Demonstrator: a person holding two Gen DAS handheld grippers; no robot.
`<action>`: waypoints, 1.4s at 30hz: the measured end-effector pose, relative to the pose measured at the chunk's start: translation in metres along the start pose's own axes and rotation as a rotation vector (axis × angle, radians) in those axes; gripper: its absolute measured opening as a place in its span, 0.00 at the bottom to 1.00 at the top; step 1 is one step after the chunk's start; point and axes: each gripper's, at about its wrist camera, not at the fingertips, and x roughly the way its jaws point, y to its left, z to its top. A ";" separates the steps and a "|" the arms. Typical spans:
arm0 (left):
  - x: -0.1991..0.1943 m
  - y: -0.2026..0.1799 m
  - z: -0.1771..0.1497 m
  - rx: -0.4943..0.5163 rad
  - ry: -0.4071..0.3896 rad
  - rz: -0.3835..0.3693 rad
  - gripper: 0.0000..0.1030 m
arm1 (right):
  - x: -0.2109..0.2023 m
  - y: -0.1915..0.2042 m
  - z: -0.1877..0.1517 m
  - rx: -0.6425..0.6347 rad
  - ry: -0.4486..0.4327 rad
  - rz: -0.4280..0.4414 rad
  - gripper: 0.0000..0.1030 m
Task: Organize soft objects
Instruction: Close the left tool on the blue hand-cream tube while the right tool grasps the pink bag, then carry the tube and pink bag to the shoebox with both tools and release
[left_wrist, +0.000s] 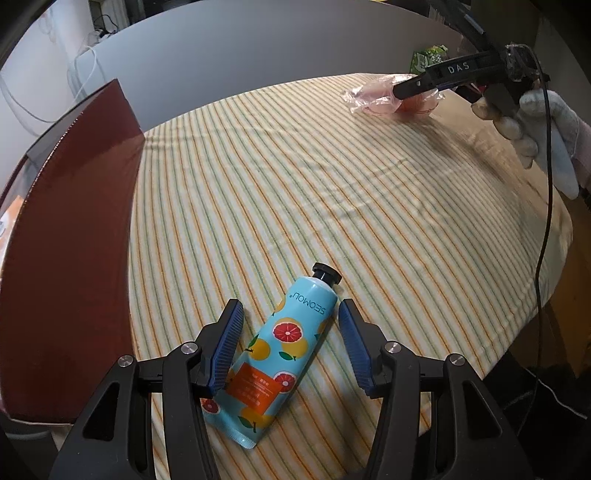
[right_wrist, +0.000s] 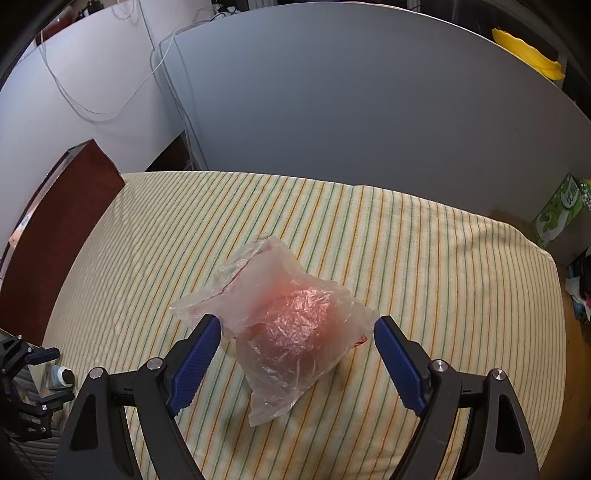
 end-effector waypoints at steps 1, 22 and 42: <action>0.000 0.000 0.000 -0.001 0.000 -0.003 0.51 | 0.001 0.001 0.001 -0.006 0.002 -0.002 0.80; -0.012 0.002 -0.007 -0.034 -0.042 -0.031 0.26 | -0.005 0.008 -0.006 -0.024 -0.007 0.017 0.46; -0.064 0.010 0.013 -0.079 -0.197 -0.055 0.25 | -0.083 0.031 -0.018 -0.050 -0.153 0.090 0.46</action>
